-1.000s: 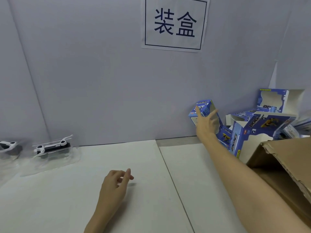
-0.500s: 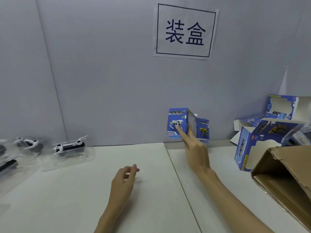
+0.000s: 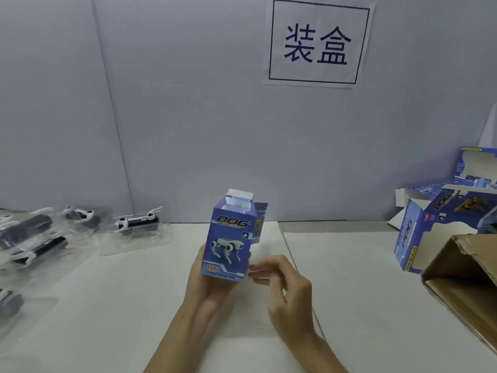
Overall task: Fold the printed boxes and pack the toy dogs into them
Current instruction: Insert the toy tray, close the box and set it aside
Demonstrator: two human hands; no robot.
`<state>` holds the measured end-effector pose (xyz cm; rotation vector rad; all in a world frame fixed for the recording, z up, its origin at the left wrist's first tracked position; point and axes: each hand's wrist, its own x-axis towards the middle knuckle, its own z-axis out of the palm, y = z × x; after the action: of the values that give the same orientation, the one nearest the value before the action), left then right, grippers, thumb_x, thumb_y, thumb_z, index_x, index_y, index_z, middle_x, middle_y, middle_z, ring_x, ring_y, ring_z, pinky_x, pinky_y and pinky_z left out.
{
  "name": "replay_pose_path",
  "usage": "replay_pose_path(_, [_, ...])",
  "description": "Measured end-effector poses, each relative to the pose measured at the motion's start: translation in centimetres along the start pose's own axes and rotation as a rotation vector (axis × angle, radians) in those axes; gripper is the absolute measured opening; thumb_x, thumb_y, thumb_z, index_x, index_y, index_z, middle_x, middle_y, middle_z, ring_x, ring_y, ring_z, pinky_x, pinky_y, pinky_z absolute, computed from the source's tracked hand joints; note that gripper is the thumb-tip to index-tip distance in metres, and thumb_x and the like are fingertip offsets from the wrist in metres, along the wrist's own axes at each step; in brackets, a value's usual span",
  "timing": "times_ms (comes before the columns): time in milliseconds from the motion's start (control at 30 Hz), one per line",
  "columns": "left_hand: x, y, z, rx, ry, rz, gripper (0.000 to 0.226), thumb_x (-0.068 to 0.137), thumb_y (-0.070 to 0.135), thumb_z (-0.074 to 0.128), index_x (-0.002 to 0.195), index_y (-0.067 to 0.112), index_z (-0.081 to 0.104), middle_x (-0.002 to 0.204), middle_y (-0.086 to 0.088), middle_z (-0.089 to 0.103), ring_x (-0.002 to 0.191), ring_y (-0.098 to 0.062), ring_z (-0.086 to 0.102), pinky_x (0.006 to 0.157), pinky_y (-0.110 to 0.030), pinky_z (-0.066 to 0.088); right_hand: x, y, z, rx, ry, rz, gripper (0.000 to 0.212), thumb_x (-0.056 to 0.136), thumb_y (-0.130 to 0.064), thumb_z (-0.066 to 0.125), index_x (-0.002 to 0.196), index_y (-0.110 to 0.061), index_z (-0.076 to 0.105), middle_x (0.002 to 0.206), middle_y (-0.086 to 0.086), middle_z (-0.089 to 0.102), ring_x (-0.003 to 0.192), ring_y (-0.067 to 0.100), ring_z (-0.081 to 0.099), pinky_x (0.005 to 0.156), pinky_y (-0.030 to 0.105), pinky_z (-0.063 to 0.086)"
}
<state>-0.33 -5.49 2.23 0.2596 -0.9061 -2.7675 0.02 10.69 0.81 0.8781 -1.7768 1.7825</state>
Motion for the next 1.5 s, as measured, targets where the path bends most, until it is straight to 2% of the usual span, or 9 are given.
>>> replay_pose_path(233, [-0.3, 1.0, -0.9, 0.434, -0.233, 0.161, 0.083, 0.078, 0.013, 0.074, 0.146, 0.052, 0.047, 0.136, 0.000, 0.066, 0.114, -0.029, 0.071, 0.087, -0.050, 0.061, 3.5, 0.3, -3.0, 0.290, 0.179, 0.461, 0.038, 0.100, -0.052, 0.057, 0.129, -0.027, 0.058, 0.130, -0.004, 0.064, 0.114, 0.016, 0.069, 0.082, 0.025, 0.059])
replay_pose_path(333, [-0.8, 0.5, -0.7, 0.646, -0.285, 0.195, 0.096, 0.076, 0.015, 0.079, 0.145, 0.066, 0.037, 0.157, 0.017, 0.045, 0.128, -0.027, 0.064, 0.103, -0.056, 0.054, 4.1, -0.1, -3.9, 0.276, 0.041, 0.422, 0.043, 0.101, -0.047, 0.059, 0.142, -0.034, 0.052, 0.131, -0.019, 0.067, 0.113, 0.010, 0.069, 0.084, 0.029, 0.061])
replay_pose_path(567, [-2.5, 0.1, 0.7, 0.952, -0.408, 0.324, 0.111, 0.071, 0.053, 0.085, 0.147, 0.075, 0.009, 0.148, 0.044, 0.039, 0.123, 0.004, 0.059, 0.087, -0.025, 0.060, 3.8, -0.7, -3.7, 0.149, -0.001, 0.351, 0.064, 0.095, -0.030, 0.067, 0.149, -0.048, 0.038, 0.146, -0.005, 0.057, 0.129, 0.021, 0.060, 0.093, 0.052, 0.060])
replay_pose_path(700, [-2.9, -0.6, 1.6, 0.888, -0.338, 0.404, 0.088, 0.085, 0.053, 0.074, 0.153, 0.064, 0.019, 0.155, 0.031, 0.040, 0.137, 0.001, 0.051, 0.105, -0.031, 0.053, 3.5, -0.4, -3.7, 0.125, -0.047, 0.245, 0.066, 0.092, -0.023, 0.061, 0.152, -0.039, 0.037, 0.149, 0.000, 0.050, 0.129, 0.010, 0.059, 0.087, 0.017, 0.055])
replay_pose_path(833, [-3.1, -0.4, 2.0, 0.745, -0.313, 0.357, 0.061, 0.093, 0.048, 0.065, 0.147, 0.046, 0.037, 0.137, -0.001, 0.066, 0.120, -0.030, 0.069, 0.092, -0.055, 0.060, 3.3, -0.3, -3.6, 0.227, -0.089, 0.296, 0.061, 0.091, -0.029, 0.061, 0.149, -0.038, 0.042, 0.146, -0.004, 0.051, 0.132, 0.018, 0.059, 0.080, 0.031, 0.063])
replay_pose_path(1033, [-3.4, -0.9, 2.6, 0.606, -0.302, 0.327, 0.038, 0.092, 0.051, 0.065, 0.120, 0.032, 0.049, 0.140, -0.015, 0.055, 0.116, -0.037, 0.070, 0.077, -0.041, 0.065, 3.5, -0.7, -3.2, 0.245, -0.051, 0.329, 0.031, 0.095, -0.047, 0.056, 0.124, -0.033, 0.056, 0.137, 0.010, 0.055, 0.122, 0.031, 0.065, 0.084, 0.050, 0.062])
replay_pose_path(1200, [-3.4, -0.5, 3.2, 0.588, -0.260, 0.392, 0.032, 0.086, 0.061, 0.064, 0.101, 0.033, 0.061, 0.157, 0.020, 0.038, 0.131, -0.020, 0.062, 0.079, -0.033, 0.064, 4.0, -1.3, -3.3, 0.307, -0.013, 0.349, 0.027, 0.096, -0.048, 0.056, 0.110, -0.025, 0.057, 0.118, 0.018, 0.066, 0.103, 0.034, 0.073, 0.067, 0.036, 0.063])
replay_pose_path(1333, [-2.8, 0.3, 2.8, 0.547, -0.275, 0.401, 0.042, 0.088, 0.050, 0.074, 0.112, 0.018, 0.061, 0.147, 0.018, 0.053, 0.116, -0.029, 0.072, 0.069, -0.038, 0.064, 4.1, -1.9, -3.8, 0.383, -0.010, 0.420, 0.022, 0.094, -0.045, 0.064, 0.106, -0.026, 0.060, 0.103, 0.011, 0.075, 0.092, 0.031, 0.077, 0.060, 0.030, 0.063])
replay_pose_path(1500, [-3.0, 0.6, 3.0, 0.499, -0.296, 0.409, 0.061, 0.091, 0.036, 0.077, 0.142, 0.048, 0.046, 0.133, 0.006, 0.059, 0.114, -0.035, 0.071, 0.080, -0.054, 0.062, 4.0, -2.4, -3.6, 0.457, 0.094, 0.382, 0.038, 0.097, -0.030, 0.062, 0.133, -0.032, 0.050, 0.126, 0.002, 0.066, 0.102, 0.028, 0.075, 0.068, 0.032, 0.064])
